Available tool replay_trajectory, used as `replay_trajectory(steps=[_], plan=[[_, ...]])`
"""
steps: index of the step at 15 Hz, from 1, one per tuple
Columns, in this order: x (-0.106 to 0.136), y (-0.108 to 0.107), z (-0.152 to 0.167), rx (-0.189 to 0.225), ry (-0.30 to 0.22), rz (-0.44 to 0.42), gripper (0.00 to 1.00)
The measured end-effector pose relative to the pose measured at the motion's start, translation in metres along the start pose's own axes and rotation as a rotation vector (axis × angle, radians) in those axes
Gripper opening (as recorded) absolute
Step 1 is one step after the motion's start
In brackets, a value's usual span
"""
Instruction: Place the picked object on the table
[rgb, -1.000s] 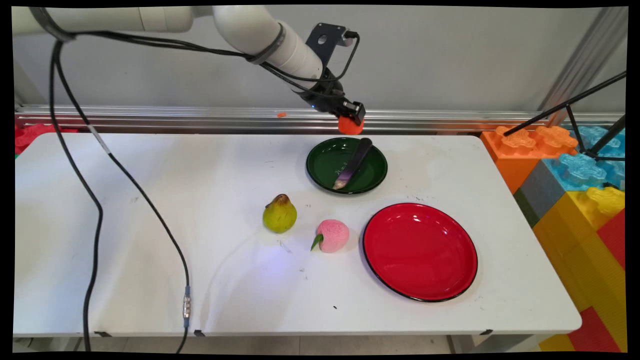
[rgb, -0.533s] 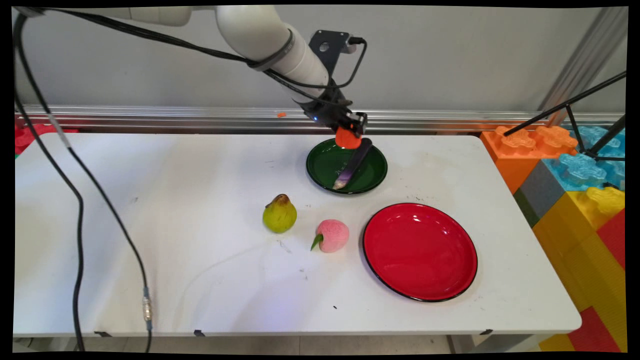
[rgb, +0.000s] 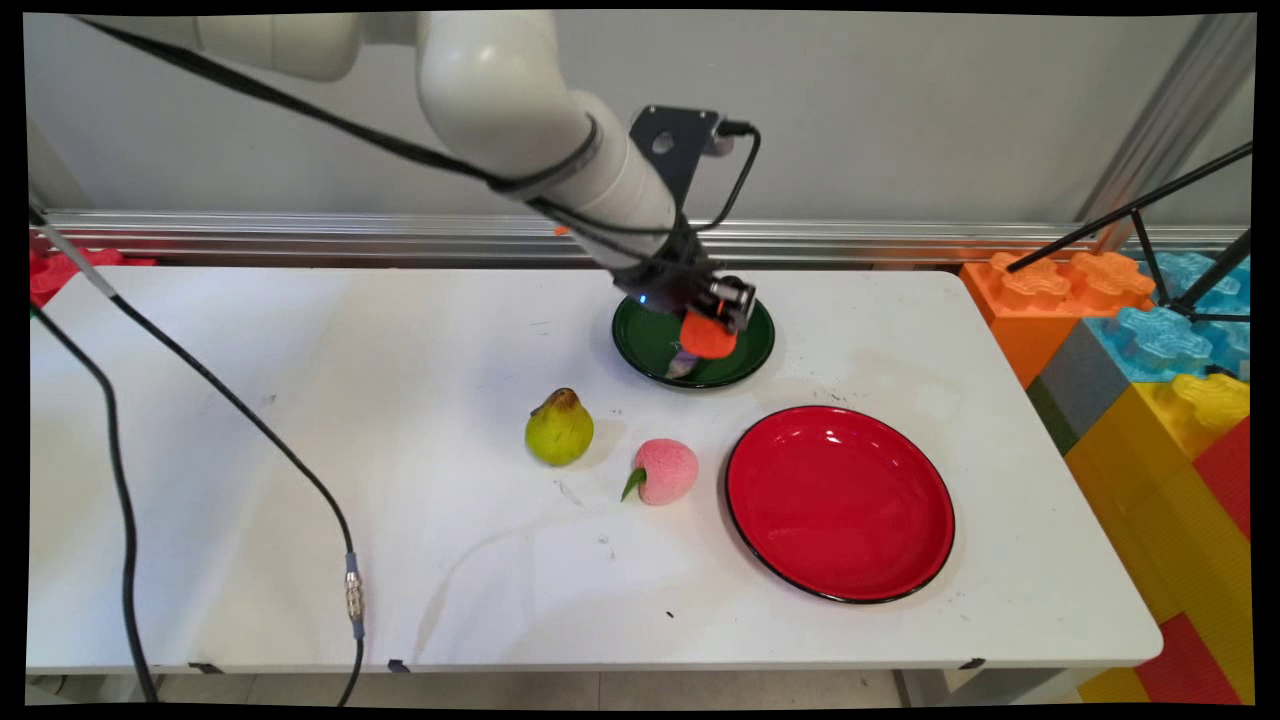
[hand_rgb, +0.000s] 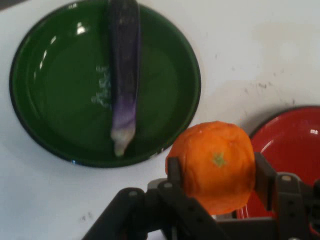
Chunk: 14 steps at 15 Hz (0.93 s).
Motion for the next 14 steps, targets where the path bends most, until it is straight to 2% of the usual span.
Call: replay_trajectory(steps=[3,8,14], plan=[[-0.022,0.0,0.002,0.015,-0.01,0.006,0.0],[-0.054,-0.016,0.017,0.05,-0.015,0.017,0.0],[-0.072,-0.035,0.04,0.072,0.001,0.015,0.0]])
